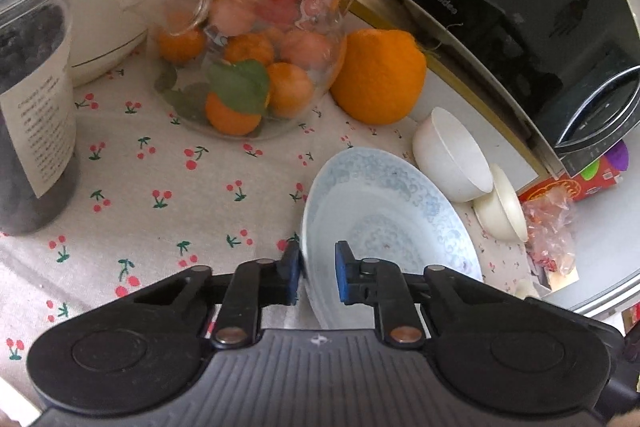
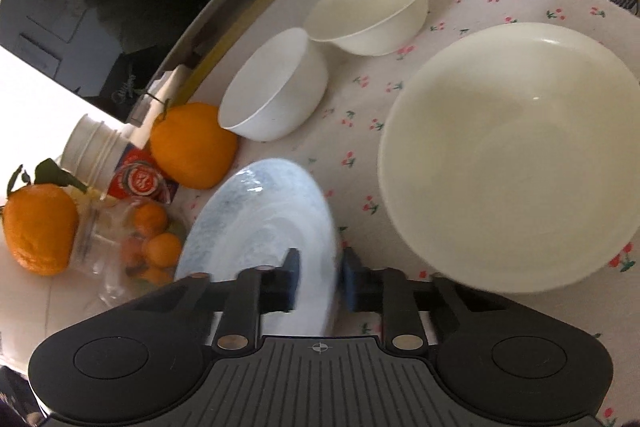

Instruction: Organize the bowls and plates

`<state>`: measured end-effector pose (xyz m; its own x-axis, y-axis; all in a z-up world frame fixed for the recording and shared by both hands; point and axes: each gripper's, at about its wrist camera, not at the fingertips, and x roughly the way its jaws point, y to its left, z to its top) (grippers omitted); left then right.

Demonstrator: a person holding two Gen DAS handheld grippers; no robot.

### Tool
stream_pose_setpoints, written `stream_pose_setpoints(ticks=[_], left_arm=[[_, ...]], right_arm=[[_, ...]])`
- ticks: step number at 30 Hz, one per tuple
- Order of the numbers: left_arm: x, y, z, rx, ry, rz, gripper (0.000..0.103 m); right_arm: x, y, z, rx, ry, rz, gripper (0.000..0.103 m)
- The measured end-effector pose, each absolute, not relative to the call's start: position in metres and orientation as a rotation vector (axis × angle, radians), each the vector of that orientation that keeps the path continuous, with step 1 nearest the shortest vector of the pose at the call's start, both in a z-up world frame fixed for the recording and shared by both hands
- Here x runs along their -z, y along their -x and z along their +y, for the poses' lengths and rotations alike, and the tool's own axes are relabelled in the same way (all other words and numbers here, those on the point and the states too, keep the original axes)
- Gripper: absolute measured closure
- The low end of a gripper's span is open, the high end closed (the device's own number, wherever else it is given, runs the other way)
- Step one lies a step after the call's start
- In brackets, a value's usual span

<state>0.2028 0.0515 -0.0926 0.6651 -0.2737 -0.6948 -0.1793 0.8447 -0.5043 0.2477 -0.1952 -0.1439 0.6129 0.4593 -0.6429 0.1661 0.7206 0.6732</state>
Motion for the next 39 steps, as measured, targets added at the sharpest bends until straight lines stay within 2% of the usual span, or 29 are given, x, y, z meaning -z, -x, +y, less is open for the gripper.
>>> stream_pose_setpoints(ticks=[2,6,20,39], left_arm=[[0.092,-0.201,0.052,0.052,0.573,0.863,0.093],[0.085,-0.199,0.045,0.075,0.487,0.871,0.093],[0.069,-0.181,0.033,0.155,0.333,0.915,0.091],[0.08,-0.169,0.016,0.197,0.171,0.969,0.091]], right_arm=[[0.144,-0.248,-0.196,-0.189,-0.759,0.922,0.091],[0.14,-0.245,-0.198,-0.19,-0.74,0.919,0.092],[0.12,-0.218,-0.2,-0.23,-0.629,0.962,0.092],[0.126,-0.205,-0.202,-0.182,-0.59,1.088,0.091]])
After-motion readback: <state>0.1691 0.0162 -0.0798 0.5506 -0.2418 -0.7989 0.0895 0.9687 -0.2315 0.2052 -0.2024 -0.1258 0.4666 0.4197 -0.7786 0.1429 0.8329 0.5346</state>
